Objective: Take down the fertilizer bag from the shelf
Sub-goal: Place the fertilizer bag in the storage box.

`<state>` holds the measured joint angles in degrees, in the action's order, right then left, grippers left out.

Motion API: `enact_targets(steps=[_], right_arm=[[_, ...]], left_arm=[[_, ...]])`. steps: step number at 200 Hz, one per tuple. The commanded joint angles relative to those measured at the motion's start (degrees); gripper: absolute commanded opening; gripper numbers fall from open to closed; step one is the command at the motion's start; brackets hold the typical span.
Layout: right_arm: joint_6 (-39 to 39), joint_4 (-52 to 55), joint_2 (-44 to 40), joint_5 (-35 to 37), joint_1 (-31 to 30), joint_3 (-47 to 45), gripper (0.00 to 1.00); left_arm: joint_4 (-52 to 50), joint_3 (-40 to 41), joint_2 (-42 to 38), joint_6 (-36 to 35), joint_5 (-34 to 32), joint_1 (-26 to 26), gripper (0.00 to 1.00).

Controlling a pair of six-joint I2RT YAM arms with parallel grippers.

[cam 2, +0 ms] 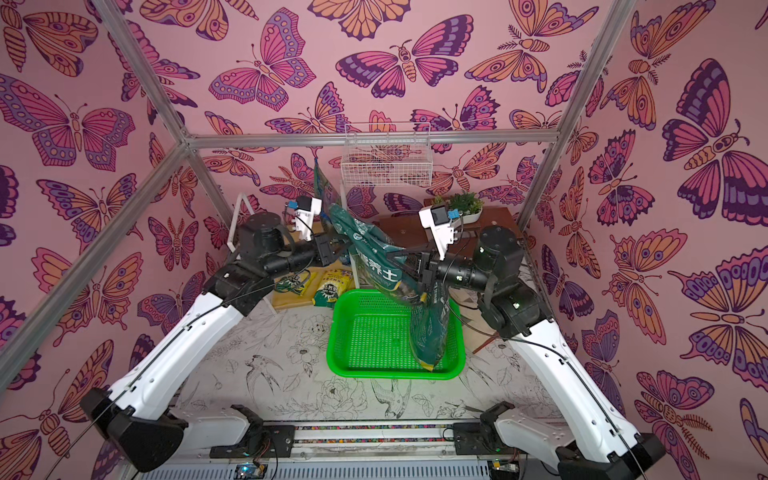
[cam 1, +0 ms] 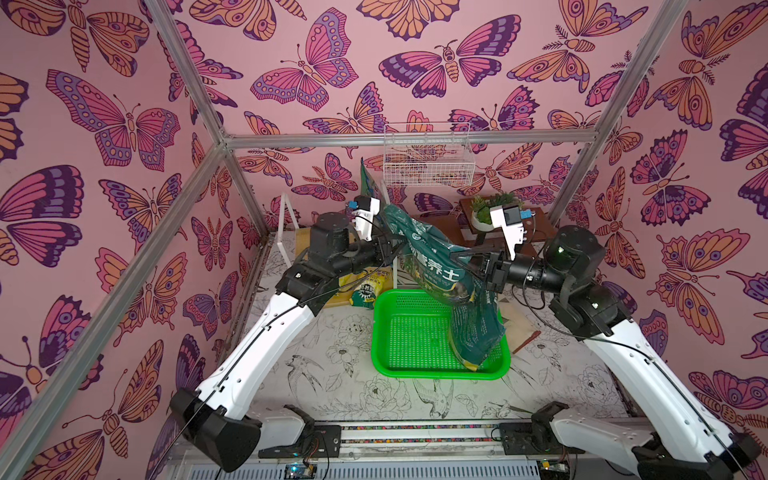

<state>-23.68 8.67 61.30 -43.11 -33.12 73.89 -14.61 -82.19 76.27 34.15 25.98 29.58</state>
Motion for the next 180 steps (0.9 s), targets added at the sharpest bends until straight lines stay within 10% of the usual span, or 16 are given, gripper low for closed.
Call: enact_targets(steps=[1,180], right_arm=[[3.6,0.4,-3.3,4.9,-5.3,-0.4,0.00],[5.2,9.4,-9.3,21.2,-12.8,-11.8,0.00]], left_arm=[[6.9,-0.7,0.0,-1.5,-2.4,1.4,0.00],[7.7,0.2,13.2,0.3,0.8,7.0,0.00]])
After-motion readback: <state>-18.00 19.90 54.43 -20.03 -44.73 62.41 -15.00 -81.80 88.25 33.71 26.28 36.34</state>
